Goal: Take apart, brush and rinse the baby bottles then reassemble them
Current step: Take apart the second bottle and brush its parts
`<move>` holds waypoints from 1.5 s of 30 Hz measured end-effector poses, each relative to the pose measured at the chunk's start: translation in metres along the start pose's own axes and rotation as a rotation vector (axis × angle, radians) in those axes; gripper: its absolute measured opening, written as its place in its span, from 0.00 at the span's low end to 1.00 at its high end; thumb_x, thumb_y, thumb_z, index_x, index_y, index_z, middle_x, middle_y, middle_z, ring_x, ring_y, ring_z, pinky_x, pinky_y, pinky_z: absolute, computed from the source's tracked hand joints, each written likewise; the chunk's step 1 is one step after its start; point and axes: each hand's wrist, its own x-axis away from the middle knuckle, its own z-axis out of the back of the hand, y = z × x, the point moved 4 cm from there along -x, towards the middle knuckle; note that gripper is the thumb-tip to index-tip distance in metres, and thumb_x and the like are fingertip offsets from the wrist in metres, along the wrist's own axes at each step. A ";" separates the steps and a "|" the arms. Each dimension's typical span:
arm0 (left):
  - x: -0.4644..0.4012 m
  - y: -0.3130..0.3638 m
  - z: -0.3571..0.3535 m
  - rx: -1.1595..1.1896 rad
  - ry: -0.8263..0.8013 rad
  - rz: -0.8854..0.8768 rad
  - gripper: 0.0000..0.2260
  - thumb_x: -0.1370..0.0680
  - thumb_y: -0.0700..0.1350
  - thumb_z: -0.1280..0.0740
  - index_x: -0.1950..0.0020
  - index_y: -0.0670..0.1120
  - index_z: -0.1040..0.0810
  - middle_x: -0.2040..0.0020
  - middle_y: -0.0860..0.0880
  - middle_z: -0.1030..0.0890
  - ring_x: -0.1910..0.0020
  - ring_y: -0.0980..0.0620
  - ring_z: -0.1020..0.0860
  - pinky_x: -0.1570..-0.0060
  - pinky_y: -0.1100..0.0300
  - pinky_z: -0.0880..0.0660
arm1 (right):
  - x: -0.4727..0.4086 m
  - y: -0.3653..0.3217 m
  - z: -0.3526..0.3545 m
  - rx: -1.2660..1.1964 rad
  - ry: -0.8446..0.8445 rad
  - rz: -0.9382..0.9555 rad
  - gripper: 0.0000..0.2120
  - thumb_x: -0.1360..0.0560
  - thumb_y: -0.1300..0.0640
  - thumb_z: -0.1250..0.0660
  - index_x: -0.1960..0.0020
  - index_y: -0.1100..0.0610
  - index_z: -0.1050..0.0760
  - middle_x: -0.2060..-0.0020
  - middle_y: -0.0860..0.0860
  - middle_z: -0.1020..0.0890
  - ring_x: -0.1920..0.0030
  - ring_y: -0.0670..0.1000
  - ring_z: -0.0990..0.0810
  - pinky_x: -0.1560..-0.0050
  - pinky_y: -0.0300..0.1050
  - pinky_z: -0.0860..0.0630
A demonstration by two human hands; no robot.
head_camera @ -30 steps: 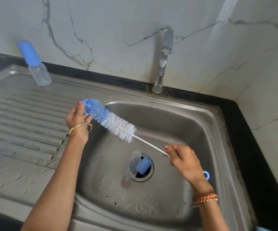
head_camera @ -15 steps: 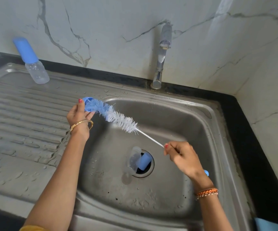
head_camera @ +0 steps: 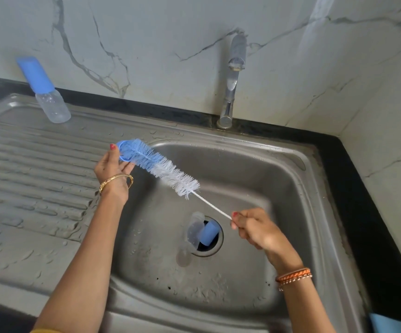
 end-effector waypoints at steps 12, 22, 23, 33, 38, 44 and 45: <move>0.003 -0.002 -0.002 -0.027 0.023 0.017 0.08 0.21 0.45 0.37 0.58 0.45 0.24 0.57 0.47 0.22 0.62 0.54 0.19 0.54 0.58 0.21 | 0.004 -0.005 0.009 0.422 0.444 0.300 0.11 0.26 0.52 0.33 0.66 0.51 0.27 0.71 0.48 0.20 0.66 0.52 0.24 0.64 0.44 0.29; 0.010 0.003 -0.012 0.044 -0.010 0.015 0.11 0.20 0.43 0.40 0.61 0.44 0.28 0.79 0.57 0.25 0.79 0.62 0.27 0.77 0.70 0.32 | 0.002 0.006 -0.015 -0.162 -0.349 -0.164 0.21 0.19 0.55 0.45 0.70 0.55 0.35 0.83 0.44 0.40 0.83 0.41 0.47 0.82 0.30 0.50; 0.012 0.004 -0.013 0.043 -0.016 0.008 0.11 0.19 0.44 0.40 0.61 0.45 0.28 0.79 0.58 0.26 0.80 0.62 0.29 0.78 0.70 0.33 | 0.003 0.007 -0.016 -0.200 -0.364 -0.190 0.21 0.19 0.54 0.45 0.70 0.54 0.36 0.82 0.44 0.41 0.83 0.41 0.47 0.83 0.29 0.50; 0.008 -0.004 -0.010 -0.023 0.015 -0.003 0.07 0.21 0.43 0.36 0.59 0.48 0.24 0.75 0.58 0.26 0.74 0.62 0.28 0.66 0.69 0.25 | 0.002 -0.006 -0.005 0.404 0.417 0.151 0.13 0.23 0.52 0.38 0.62 0.54 0.20 0.73 0.47 0.23 0.68 0.49 0.24 0.67 0.41 0.32; 0.005 -0.005 -0.013 0.041 -0.060 0.041 0.08 0.21 0.38 0.39 0.57 0.45 0.25 0.76 0.56 0.23 0.77 0.61 0.26 0.73 0.69 0.27 | 0.007 -0.001 -0.021 -0.076 -0.106 -0.041 0.18 0.21 0.56 0.40 0.70 0.55 0.27 0.81 0.47 0.34 0.83 0.42 0.43 0.81 0.34 0.47; 0.010 -0.005 -0.014 -0.030 -0.067 0.081 0.11 0.21 0.38 0.38 0.59 0.42 0.17 0.74 0.53 0.21 0.76 0.60 0.24 0.72 0.67 0.25 | 0.008 -0.003 0.014 0.413 0.048 0.028 0.17 0.23 0.53 0.36 0.70 0.50 0.25 0.77 0.46 0.29 0.74 0.45 0.31 0.69 0.37 0.34; 0.012 -0.005 -0.013 -0.082 -0.043 0.079 0.07 0.22 0.38 0.37 0.51 0.40 0.19 0.70 0.52 0.20 0.74 0.60 0.24 0.69 0.68 0.25 | 0.011 -0.008 0.018 0.587 0.160 0.093 0.15 0.24 0.51 0.35 0.68 0.49 0.23 0.73 0.47 0.24 0.68 0.48 0.26 0.65 0.39 0.33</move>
